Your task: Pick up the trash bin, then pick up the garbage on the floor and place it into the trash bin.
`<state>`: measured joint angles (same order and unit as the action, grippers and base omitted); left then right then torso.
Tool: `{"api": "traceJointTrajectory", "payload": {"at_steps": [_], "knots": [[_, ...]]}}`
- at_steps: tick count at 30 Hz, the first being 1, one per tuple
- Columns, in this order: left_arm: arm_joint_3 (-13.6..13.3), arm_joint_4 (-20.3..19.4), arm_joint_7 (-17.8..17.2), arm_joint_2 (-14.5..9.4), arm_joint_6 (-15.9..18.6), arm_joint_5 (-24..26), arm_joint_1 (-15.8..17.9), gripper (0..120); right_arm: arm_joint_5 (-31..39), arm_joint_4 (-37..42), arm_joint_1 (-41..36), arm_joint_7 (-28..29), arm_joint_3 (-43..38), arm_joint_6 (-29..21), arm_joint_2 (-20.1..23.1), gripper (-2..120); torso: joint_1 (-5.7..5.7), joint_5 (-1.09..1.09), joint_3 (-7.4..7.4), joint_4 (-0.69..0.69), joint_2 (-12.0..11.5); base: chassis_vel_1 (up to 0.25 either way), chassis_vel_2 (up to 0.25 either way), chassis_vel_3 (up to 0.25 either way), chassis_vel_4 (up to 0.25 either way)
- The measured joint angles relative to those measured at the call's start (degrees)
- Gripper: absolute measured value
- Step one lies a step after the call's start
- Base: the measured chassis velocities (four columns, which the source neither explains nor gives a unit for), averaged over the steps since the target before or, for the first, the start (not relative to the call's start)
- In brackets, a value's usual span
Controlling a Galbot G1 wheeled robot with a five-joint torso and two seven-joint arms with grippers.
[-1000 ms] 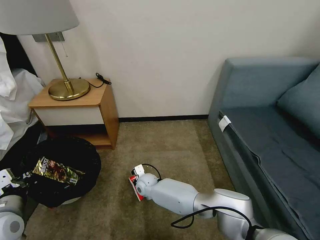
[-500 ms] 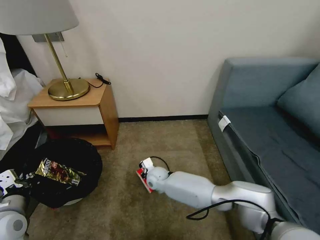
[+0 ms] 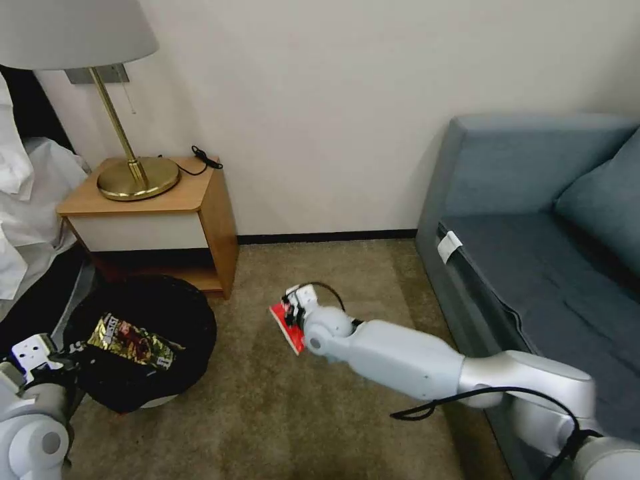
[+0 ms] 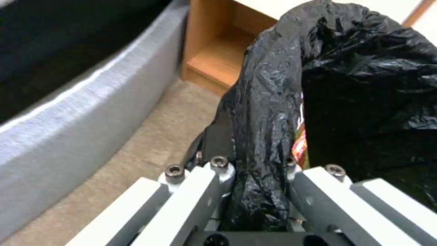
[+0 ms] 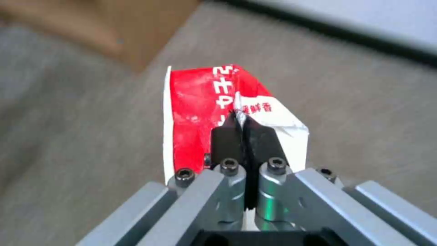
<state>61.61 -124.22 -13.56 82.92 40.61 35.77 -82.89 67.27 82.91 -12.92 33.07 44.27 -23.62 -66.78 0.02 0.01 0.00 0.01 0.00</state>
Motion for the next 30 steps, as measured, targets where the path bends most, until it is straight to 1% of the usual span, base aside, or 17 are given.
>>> {"api": "traceJointTrajectory", "payload": {"at_steps": [1, 2, 4, 6, 7, 11, 13, 16, 18, 21, 22, 26, 27, 30], "knots": [[-0.4, 0.2, 0.0, -0.2, 0.1, 0.4, 0.2, 4, -0.6, 1.9, 0.6, -0.4, -1.7, 0.0, 2.3, 0, 0.0, 0.0, 0.0, -0.02, 0.0, 0.0, 0.0, 0.0, 0.0], [-0.4, 0.2, 0.0, -0.2, 0.1, 0.4, 0.2, 4, -0.6, 1.9, 0.6, -0.4, -1.7, 0.0, 2.3, 0, 0.0, 0.0, 0.0, -0.02, 0.0, 0.0, 0.0, 0.0, 0.0], [-1.3, 0.5, -0.2, -0.8, 0.4, 0.6, 0.5, 4, -1.2, 5.3, 1.8, -1.1, -5.1, 0.0, 5.8, 0, 0.0, 0.0, 0.0, -0.05, 0.0, 0.0, 0.0, 0.0, 0.0], [-1.9, 0.5, -0.2, -1.2, 0.7, 0.7, 0.6, 4, -0.8, 9.0, 2.7, -1.6, -7.9, 0.0, 7.6, 0, 0.0, 0.0, 0.0, -0.03, 0.0, 0.0, 0.0, 0.0, 0.0], [-1.9, 0.5, -0.2, -1.2, 0.7, 0.7, 0.6, 4, -0.8, 9.0, 2.7, -1.6, -7.9, 0.0, 7.6, 0, 0.0, 0.0, 0.0, -0.03, 0.0, 0.0, 0.0, 0.0, 0.0], [-3.3, 0.5, -0.6, -1.6, 1.3, 0.7, 1.1, 4, 2.2, 16.4, 4.3, -1.7, -10.9, 0.0, 8.6, 0, 0.0, 0.0, 0.0, 0.0, 0.0, 0.0, 0.0, 0.0, 0.0], [-3.6, 0.5, -0.7, -1.7, 1.4, 0.7, 1.3, 4, 3.3, 17.9, 4.7, -1.6, -11.2, 0.0, 8.5, 0, 0.0, -0.01, 0.0, -0.01, 0.0, 0.0, 0.0, 0.0, 0.0], [-4.2, 0.5, -0.8, -1.6, 1.5, 0.7, 1.5, 4, 7.9, 22.7, 5.6, -1.1, -11.5, 0.0, 7.1, 0, 0.0, -0.01, 0.0, -0.01, 0.0, 0.0, 0.0, 0.0, 0.0], [-4.3, 0.5, -0.8, -1.6, 1.5, 0.7, 1.5, 4, 9.1, 23.8, 5.8, -1.1, -11.1, 0.2, 6.4, 0, 0.0, -0.01, 0.0, -0.01, 0.0, 0.0, 0.0, 0.0, 0.0], [-4.4, 0.5, -0.8, -1.5, 1.5, 0.6, 1.5, 4, 12.3, 26.0, 6.1, -0.2, -8.5, 0.9, 2.3, 0, 0.0, -0.02, 0.0, -0.01, 0.0, 0.0, 0.0, 0.0, 0.0], [-4.4, 0.5, -0.8, -1.5, 1.5, 0.6, 1.5, 4, 12.3, 26.0, 6.1, -0.2, -8.5, 0.9, 2.3, 0, 0.0, -0.02, 0.0, -0.01, 0.0, 0.0, 0.0, 0.0, 0.0], [-4.4, 0.0, -0.9, -1.3, 1.6, 0.5, 1.4, 4, 14.7, 25.9, 6.8, 1.8, -3.7, 2.0, -5.2, 0, 0.0, -0.03, 0.0, 0.01, 0.0, 0.0, 0.0, 0.0, 0.0], [-4.4, 0.0, -0.9, -1.3, 1.6, 0.5, 1.4, 4, 14.7, 25.9, 6.8, 1.8, -3.7, 2.0, -5.2, 0, 0.0, -0.03, 0.0, 0.01, 0.0, 0.0, 0.0, 0.0, 0.0], [-4.3, -0.2, -0.9, -1.3, 1.6, 0.5, 1.4, 4, 14.6, 24.5, 7.5, 2.3, -0.9, 2.1, -8.1, 0, 0.0, -0.03, 0.0, 0.0, 0.0, 0.0, 0.0, 0.0, 0.0]]}}
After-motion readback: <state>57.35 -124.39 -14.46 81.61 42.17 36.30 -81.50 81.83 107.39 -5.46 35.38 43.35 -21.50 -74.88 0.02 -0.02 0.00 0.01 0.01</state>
